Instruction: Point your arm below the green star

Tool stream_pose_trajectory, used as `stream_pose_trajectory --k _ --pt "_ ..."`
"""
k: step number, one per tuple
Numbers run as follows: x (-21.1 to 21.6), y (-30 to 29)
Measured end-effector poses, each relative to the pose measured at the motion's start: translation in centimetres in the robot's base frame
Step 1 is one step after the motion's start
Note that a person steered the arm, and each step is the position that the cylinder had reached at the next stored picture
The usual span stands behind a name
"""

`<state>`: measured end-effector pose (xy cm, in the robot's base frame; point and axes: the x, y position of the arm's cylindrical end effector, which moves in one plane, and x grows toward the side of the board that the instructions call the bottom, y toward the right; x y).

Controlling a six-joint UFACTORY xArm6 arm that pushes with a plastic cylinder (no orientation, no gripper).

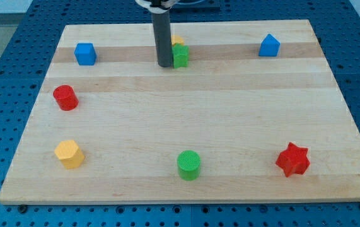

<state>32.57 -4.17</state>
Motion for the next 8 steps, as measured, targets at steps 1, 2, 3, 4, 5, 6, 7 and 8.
stream_pose_trajectory --k 1,2,3,4,5,6,7,8 --pt "0.0 0.3" --pt "0.0 -0.9" --pt "4.9 -1.9" --pt "4.9 1.8" --pt "1.9 4.6" --pt "0.6 -1.4" --pt "0.3 -5.1" --pt "3.3 -5.2"
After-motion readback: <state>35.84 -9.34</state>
